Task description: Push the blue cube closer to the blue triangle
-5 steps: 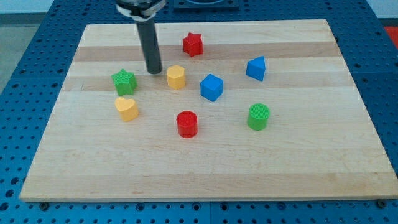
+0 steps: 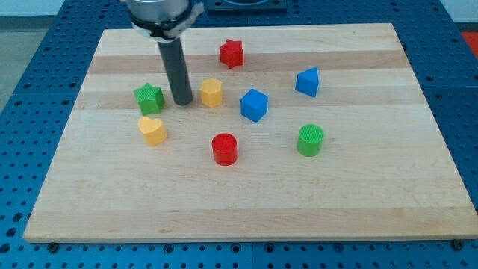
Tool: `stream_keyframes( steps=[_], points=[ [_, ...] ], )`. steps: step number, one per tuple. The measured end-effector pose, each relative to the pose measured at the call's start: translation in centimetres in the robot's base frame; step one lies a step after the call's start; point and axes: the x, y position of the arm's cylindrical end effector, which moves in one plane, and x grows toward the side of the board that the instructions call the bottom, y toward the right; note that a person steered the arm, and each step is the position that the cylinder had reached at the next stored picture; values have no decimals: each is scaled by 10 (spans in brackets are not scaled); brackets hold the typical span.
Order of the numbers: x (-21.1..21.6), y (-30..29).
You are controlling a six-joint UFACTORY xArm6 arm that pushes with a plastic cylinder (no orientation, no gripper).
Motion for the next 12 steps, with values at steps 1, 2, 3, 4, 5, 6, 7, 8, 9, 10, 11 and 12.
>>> stream_keyframes(
  steps=[1, 2, 3, 4, 5, 6, 7, 8, 9, 10, 11, 12],
  points=[
    [2, 5],
    [16, 9],
    [17, 11],
    [18, 20],
    [18, 59],
    [18, 76],
    [18, 76],
    [18, 86],
    [14, 102],
    [3, 102],
    [2, 102],
    [11, 102]
  ],
)
